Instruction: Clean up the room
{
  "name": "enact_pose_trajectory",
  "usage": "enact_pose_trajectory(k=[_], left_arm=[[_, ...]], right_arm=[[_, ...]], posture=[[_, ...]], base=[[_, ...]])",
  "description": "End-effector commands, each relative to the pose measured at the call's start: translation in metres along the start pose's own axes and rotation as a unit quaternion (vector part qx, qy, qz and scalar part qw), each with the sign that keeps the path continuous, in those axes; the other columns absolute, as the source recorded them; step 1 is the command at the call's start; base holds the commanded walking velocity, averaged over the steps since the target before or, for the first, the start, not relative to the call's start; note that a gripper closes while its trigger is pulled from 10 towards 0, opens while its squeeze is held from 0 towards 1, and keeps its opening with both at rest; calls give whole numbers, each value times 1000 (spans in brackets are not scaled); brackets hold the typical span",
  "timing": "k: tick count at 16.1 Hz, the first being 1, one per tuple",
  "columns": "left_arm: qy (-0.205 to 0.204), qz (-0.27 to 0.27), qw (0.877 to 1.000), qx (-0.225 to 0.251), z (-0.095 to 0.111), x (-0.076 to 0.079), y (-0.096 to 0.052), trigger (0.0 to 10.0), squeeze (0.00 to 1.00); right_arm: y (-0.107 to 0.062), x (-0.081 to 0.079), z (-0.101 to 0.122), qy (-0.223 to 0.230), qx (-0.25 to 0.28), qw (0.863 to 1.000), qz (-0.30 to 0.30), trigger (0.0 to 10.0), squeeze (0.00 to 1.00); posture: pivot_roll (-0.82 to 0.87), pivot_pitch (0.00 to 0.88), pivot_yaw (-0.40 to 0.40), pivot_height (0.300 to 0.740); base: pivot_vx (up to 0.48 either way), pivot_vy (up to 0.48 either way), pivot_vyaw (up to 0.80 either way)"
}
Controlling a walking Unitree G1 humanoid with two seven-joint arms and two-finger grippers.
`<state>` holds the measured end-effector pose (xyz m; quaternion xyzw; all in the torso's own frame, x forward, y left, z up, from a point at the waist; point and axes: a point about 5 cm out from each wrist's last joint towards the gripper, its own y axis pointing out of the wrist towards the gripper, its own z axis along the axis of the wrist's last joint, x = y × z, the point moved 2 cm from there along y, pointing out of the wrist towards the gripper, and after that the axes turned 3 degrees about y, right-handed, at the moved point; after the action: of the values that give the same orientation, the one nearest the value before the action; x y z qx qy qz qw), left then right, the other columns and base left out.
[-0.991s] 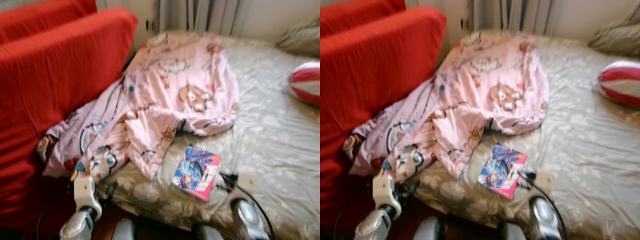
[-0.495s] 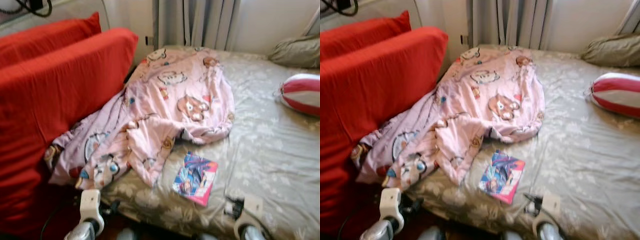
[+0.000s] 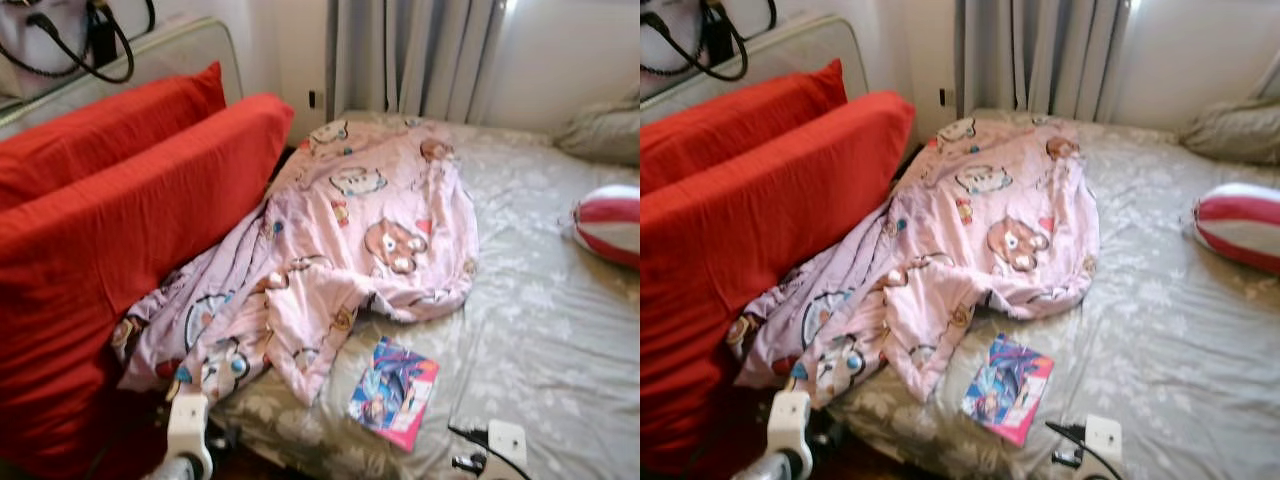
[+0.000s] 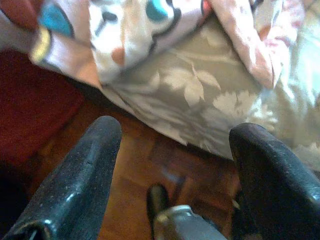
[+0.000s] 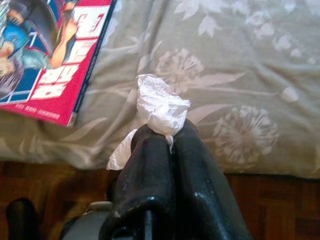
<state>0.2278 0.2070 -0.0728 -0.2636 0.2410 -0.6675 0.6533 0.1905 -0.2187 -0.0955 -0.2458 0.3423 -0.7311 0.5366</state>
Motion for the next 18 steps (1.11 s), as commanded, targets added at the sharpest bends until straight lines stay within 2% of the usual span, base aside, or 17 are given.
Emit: enact_pose_trajectory(k=[1,2,5,6,8,10,13,16,18], left_arm=[[0,2,1000,-19,-9,0,-2,10000,0],[-2,1,1000,-20,-10,1,-2,10000,0],[-14,8,999,-37,-23,0,-6,10000,0],[-24,20,999,-41,-26,-3,-8,10000,0],[-33,29,998,-45,-29,-6,-9,10000,0],[-33,30,998,-46,-30,-6,-9,10000,0],[-34,33,998,-44,-28,-6,-8,10000,0],[-38,35,998,-38,-25,-5,-7,10000,0],[-43,37,997,-43,-28,-4,-7,10000,0]], right_arm=[[-1,-1,-6,-1,-10,1000,1,10000,0],[-1,-3,-6,3,-10,1000,3,10000,0],[-2,-20,-12,-50,-22,998,36,10000,0],[-2,-25,-12,-74,-18,996,49,10000,0],[-3,-26,-13,-84,-19,995,57,10000,0],[-4,-19,-18,-88,-28,994,54,10000,0],[-10,15,-33,-88,-50,994,34,10000,0],[-13,25,-41,-86,-62,994,27,10000,0],[-14,26,-44,-85,-68,994,24,10000,0]], posture=[[30,0,-12,740],[31,0,-15,740],[34,0,-18,740],[35,0,-21,740],[37,0,-24,740],[35,0,-25,740],[29,0,-24,740],[31,0,-22,740],[30,0,-21,740]], base=[[0,0,0],[0,0,0],[0,0,0],[0,0,800],[0,0,800],[0,0,800],[0,0,800],[0,0,800],[0,0,800]])
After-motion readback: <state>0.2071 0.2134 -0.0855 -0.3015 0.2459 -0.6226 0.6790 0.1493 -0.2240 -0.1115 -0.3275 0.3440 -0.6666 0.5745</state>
